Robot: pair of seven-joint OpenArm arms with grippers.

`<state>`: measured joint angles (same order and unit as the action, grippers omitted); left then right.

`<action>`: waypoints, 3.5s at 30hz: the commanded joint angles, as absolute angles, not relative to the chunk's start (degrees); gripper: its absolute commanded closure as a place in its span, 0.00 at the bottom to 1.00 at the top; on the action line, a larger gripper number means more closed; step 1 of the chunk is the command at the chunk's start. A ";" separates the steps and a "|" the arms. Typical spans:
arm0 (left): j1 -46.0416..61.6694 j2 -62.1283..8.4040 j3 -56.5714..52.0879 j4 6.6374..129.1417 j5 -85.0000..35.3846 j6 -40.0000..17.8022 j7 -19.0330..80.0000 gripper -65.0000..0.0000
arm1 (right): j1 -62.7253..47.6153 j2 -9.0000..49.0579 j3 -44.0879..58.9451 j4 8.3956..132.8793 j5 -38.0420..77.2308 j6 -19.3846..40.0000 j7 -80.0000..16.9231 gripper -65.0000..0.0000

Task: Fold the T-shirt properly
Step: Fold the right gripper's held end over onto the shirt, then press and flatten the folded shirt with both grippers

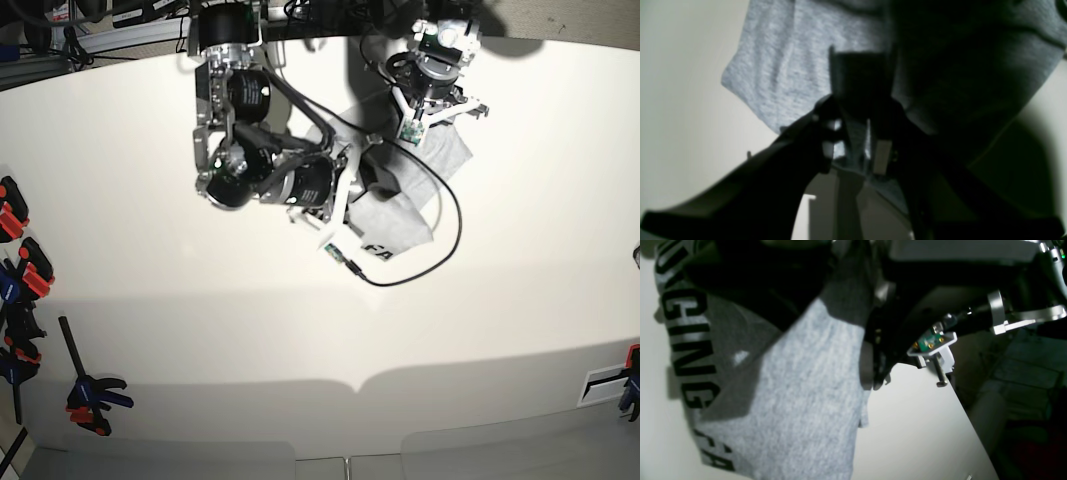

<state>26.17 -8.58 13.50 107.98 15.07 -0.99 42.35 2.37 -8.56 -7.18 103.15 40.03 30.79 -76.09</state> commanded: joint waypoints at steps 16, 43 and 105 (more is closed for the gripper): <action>25.39 -8.60 13.56 108.47 13.52 -0.86 41.60 0.75 | 2.66 -9.00 -10.52 104.25 47.66 29.56 -72.05 1.00; 25.71 -8.60 3.22 116.88 49.91 24.77 45.87 0.75 | 2.70 -9.00 -10.52 104.25 46.96 29.56 -72.03 1.00; 19.25 -8.93 30.44 97.19 30.44 23.20 43.66 0.75 | 32.82 -9.00 -16.53 50.02 28.88 40.00 -55.44 0.65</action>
<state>19.05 -8.56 30.57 96.71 30.50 22.26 42.52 31.14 -8.56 -16.69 49.15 28.23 39.27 -55.81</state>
